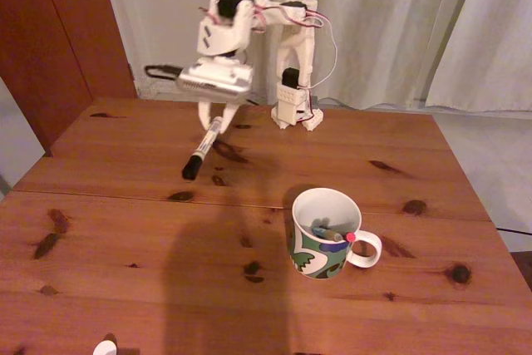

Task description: Clean up the desk and place the pens and markers into the cup

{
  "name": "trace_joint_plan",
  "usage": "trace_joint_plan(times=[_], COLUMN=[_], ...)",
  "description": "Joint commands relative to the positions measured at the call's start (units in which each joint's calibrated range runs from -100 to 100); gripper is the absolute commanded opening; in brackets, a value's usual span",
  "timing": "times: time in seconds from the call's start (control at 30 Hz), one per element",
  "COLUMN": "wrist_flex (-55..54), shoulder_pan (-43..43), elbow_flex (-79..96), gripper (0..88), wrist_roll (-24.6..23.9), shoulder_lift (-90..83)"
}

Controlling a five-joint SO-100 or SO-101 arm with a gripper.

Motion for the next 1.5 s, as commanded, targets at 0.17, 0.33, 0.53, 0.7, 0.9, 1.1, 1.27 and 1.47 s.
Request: trace_joint_plan(times=[0.17,0.33,0.53,0.7,0.9,1.1,1.27,1.47], wrist_flex=[-17.29,-30.63,-48.43,-65.38,-80.95,-90.15,-91.44,-91.44], shoulder_pan=[-15.27,-22.75,-29.1,-32.4,-32.72,-32.08,-30.39,-28.38], elbow_flex=[9.38,20.2,33.55,43.11,48.43,47.17,45.45,45.27], gripper=[0.9,0.9,0.9,0.9,0.9,0.9,0.8,0.8], wrist_roll=[-10.01,-12.16,-12.53,-12.21,-11.48,-11.53,-12.0,-12.06], shoulder_lift=[-13.49,-19.95,-24.08,-23.92,-20.03,-14.24,-11.92,-10.35])
